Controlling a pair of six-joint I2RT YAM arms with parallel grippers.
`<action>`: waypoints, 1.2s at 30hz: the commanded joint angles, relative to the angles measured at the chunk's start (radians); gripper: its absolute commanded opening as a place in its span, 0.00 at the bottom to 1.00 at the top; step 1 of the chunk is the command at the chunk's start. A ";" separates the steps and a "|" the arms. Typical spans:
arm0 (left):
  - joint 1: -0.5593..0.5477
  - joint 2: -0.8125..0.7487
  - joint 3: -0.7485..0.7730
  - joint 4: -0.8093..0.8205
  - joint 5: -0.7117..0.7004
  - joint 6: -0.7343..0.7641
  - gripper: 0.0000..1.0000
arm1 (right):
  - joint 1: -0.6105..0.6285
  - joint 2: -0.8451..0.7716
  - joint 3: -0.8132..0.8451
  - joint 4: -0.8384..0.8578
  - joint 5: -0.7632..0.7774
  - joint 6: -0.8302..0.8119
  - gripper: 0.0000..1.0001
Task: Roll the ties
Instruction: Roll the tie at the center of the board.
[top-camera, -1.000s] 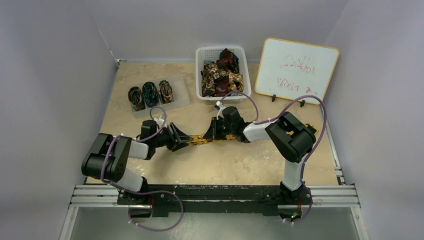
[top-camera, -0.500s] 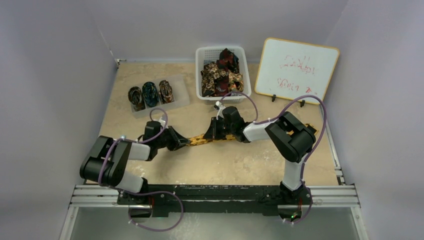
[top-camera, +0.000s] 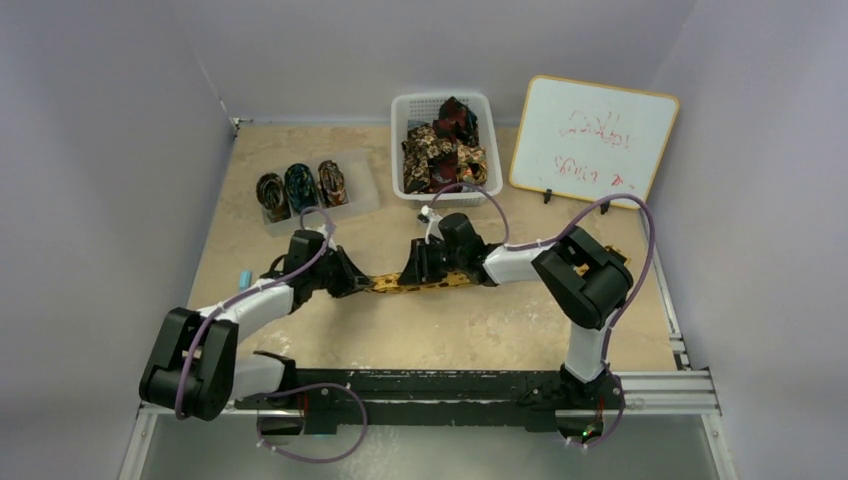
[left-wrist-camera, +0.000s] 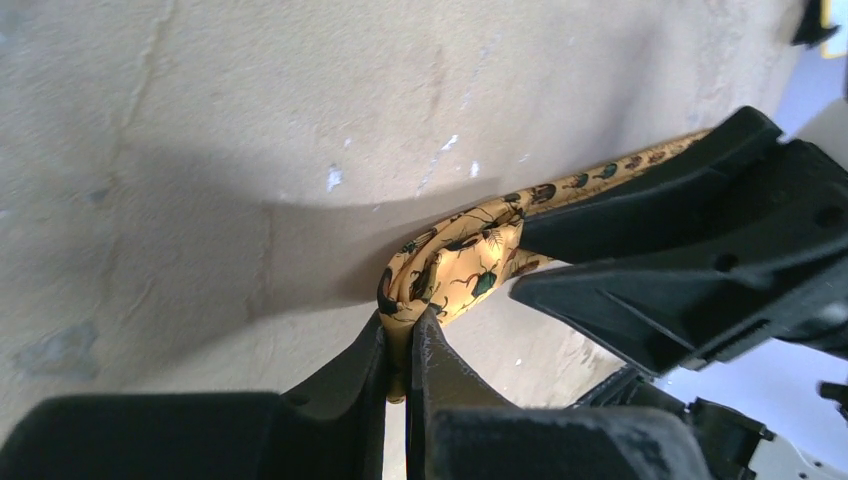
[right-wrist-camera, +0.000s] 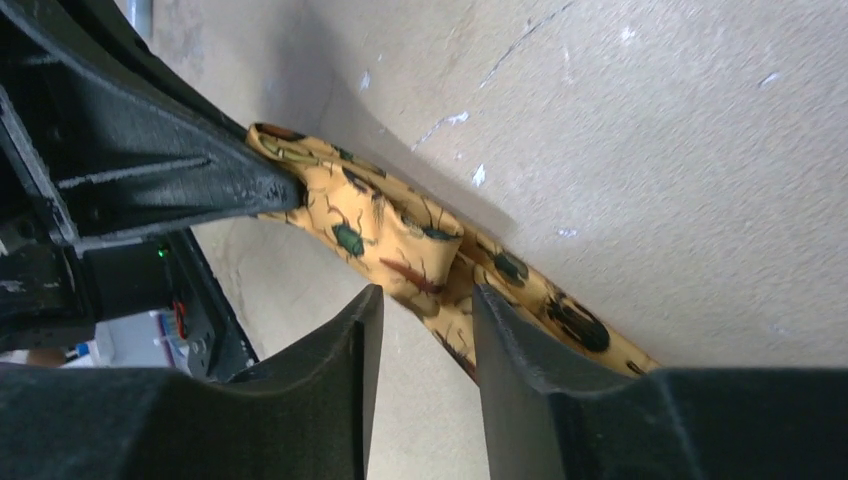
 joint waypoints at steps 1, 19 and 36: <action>-0.002 -0.047 0.060 -0.198 -0.080 0.094 0.00 | 0.007 -0.080 0.035 -0.125 0.045 -0.063 0.43; -0.043 -0.141 0.182 -0.428 -0.246 0.165 0.00 | 0.127 0.047 0.177 -0.155 0.190 0.023 0.19; -0.052 -0.135 0.250 -0.490 -0.212 0.266 0.00 | 0.131 -0.105 0.178 -0.253 0.246 -0.046 0.20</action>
